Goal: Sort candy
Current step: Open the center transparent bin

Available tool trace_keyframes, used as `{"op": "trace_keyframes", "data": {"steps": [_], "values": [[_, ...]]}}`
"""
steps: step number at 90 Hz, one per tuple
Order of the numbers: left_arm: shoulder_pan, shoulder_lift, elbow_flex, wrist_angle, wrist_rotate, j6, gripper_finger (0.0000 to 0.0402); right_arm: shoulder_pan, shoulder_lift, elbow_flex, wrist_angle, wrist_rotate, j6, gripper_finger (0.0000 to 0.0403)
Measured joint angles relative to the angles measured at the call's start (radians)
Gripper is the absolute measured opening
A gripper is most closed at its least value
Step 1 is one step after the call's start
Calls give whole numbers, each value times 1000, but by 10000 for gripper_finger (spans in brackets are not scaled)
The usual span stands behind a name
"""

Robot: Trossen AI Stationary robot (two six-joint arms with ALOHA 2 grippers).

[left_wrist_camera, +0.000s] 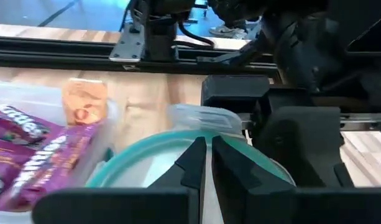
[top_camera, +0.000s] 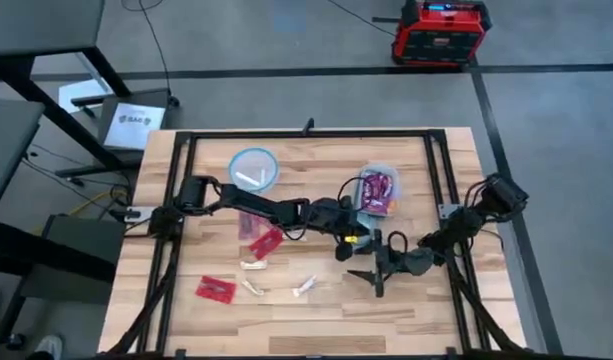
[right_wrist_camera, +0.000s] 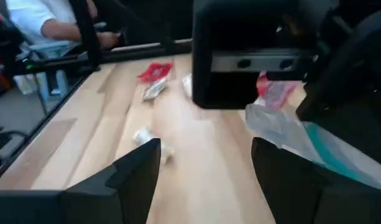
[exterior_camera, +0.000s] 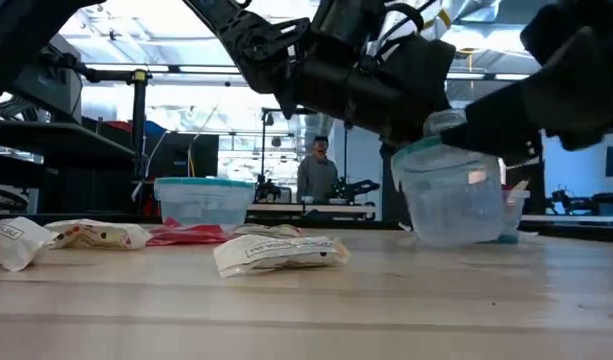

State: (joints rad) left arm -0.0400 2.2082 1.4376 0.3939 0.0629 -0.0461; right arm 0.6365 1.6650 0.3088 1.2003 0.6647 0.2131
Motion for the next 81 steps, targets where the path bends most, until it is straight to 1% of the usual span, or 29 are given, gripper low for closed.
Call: {"op": "trace_keyframes", "data": {"steps": [5,13,27,37,43,54,58,70,81], "values": [[-3,4,0,20,16,0,13,27,-20,12,26,0,0,240],[-10,5,16,13,21,8,13,68,-38,14,-11,11,2,240],[-31,5,81,-31,21,62,13,122,-98,30,-10,119,8,240],[-45,-1,144,-135,20,145,13,145,-146,28,-30,176,10,240],[-53,-11,189,-231,14,207,13,155,-177,28,-28,206,10,240],[-66,-61,279,-394,-59,303,13,154,-222,27,-51,242,11,240],[-67,-82,303,-422,-80,332,13,153,-237,28,-59,253,12,240],[-58,-151,312,-541,-120,376,13,145,-260,27,-91,281,15,240],[-45,-228,312,-723,-208,390,13,140,-263,27,-92,288,24,240]]}}
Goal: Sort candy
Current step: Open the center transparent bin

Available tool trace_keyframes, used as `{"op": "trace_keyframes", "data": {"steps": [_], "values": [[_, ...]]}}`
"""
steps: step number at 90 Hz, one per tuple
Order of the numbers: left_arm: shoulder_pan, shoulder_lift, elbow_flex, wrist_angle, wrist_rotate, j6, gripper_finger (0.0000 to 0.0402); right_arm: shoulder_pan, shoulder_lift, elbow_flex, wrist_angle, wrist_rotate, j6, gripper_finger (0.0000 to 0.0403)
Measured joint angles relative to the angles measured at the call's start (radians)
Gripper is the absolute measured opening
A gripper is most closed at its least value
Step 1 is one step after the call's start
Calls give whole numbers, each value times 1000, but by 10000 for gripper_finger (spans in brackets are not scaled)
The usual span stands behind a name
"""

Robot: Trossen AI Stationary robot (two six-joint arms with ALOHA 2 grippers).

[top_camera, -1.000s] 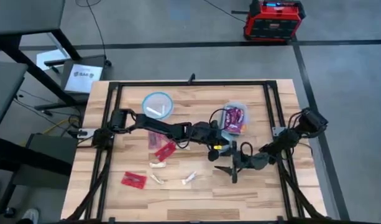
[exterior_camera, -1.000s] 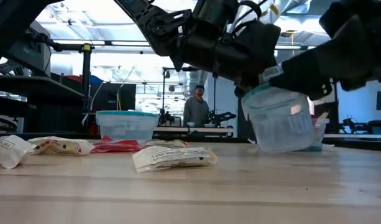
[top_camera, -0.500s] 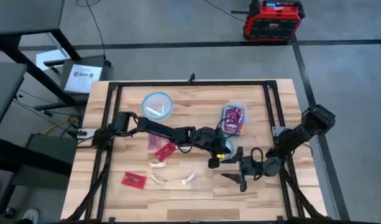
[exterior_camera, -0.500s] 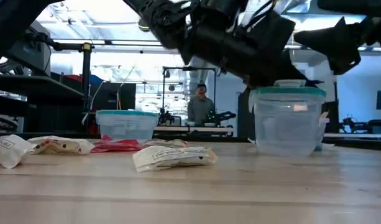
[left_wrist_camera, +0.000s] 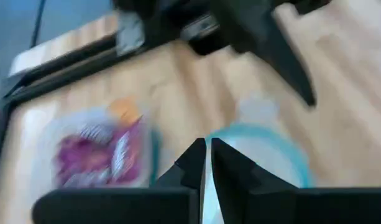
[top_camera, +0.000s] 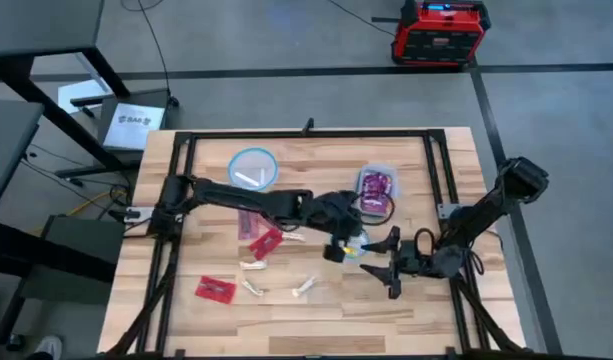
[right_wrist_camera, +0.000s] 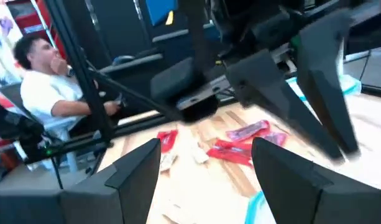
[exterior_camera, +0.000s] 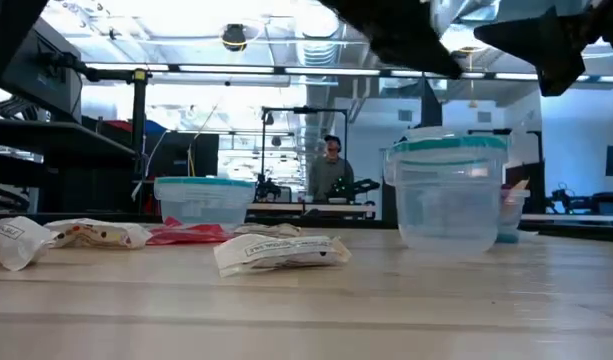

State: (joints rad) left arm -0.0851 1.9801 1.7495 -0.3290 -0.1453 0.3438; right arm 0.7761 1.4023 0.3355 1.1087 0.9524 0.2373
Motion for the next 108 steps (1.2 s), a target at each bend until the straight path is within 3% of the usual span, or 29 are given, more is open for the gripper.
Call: {"op": "trace_keyframes", "data": {"steps": [15,29,41,62,108], "values": [[61,-57,-83,-119,-14,-23,13,18,4,0,-66,-14,165,240],[135,-52,-242,67,99,-82,13,26,5,0,-221,-150,479,240],[158,-59,-333,286,190,-136,13,-22,5,-1,-280,-196,574,240],[174,-48,-348,344,207,-147,13,-137,5,-1,-511,-459,755,240],[162,16,-344,314,347,-196,13,-267,5,-1,-664,-462,778,240]]}}
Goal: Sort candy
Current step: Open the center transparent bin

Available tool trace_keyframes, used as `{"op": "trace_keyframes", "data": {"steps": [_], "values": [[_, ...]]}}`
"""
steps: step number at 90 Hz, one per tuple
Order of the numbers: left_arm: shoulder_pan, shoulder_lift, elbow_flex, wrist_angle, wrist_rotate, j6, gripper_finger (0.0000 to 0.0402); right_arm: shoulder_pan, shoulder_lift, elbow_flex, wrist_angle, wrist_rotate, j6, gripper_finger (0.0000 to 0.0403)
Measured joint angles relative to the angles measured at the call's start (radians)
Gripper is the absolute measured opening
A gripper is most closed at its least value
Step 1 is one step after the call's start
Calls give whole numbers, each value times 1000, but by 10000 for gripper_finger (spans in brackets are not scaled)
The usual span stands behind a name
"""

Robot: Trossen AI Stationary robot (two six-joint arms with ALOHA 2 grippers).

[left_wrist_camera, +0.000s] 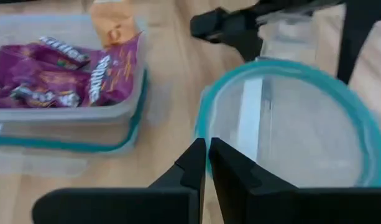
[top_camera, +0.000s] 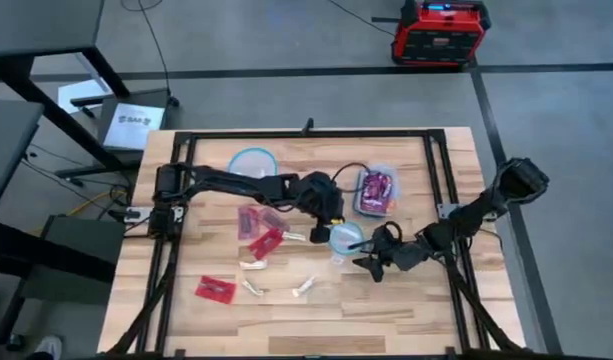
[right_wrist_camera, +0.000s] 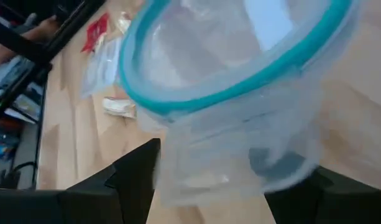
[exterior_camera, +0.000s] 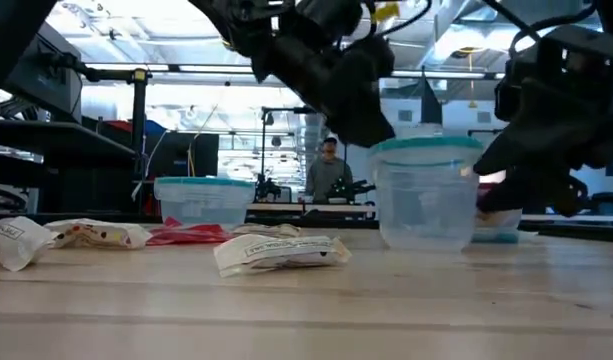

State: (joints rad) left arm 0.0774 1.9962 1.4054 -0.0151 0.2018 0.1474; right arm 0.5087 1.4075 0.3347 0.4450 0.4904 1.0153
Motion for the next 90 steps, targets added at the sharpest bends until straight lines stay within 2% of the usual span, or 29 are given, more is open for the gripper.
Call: {"op": "trace_keyframes", "data": {"steps": [39,72,90], "values": [[-89,-11,-3,-83,7,-116,13,-2,-18,0,-94,7,-5,240],[-144,-31,30,-140,7,-180,13,-48,-143,0,-295,15,-3,240],[-140,-78,79,-269,-138,-95,13,-59,-221,0,-348,-5,-2,240]]}}
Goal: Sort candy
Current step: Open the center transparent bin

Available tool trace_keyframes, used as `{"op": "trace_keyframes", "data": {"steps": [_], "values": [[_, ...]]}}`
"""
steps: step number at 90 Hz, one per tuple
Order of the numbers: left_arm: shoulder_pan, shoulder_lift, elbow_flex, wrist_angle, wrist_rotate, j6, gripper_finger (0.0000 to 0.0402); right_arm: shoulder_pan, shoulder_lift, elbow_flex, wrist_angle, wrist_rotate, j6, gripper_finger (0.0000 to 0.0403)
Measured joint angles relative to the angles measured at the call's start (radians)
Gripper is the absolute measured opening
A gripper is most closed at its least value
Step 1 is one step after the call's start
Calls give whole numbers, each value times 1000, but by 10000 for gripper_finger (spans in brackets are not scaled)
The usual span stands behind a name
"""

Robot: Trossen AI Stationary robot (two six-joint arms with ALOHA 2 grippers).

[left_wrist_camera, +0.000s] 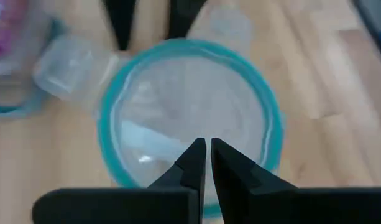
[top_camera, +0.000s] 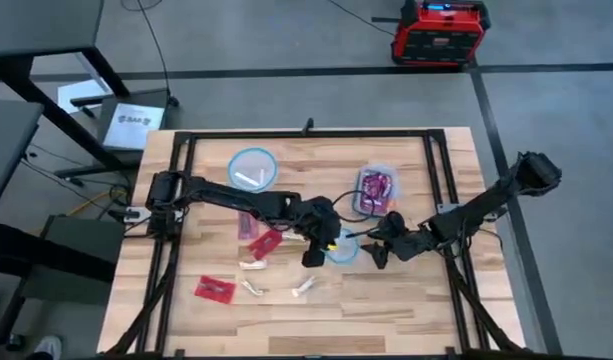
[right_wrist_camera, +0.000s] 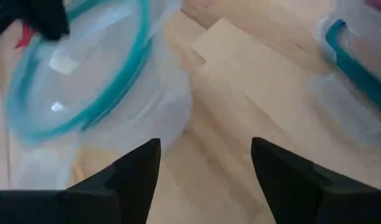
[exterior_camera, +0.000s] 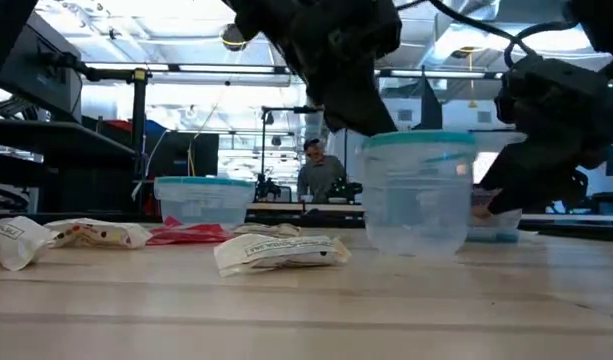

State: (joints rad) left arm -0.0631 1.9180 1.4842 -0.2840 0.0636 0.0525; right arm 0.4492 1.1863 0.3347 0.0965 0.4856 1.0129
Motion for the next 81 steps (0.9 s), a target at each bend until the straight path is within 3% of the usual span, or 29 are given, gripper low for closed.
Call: {"op": "trace_keyframes", "data": {"steps": [12,21,46,55,81], "values": [[7,-42,8,-109,-110,64,13,35,-40,0,9,-27,3,240],[17,-54,7,-150,-133,93,13,68,-47,0,48,-27,8,240],[61,-30,-67,-121,-136,78,13,107,101,7,279,-21,-18,240],[58,-33,-91,-59,-125,46,12,108,142,27,287,-41,-18,240],[-1,-33,-97,-74,-31,-34,12,15,149,39,231,-48,-86,240]]}}
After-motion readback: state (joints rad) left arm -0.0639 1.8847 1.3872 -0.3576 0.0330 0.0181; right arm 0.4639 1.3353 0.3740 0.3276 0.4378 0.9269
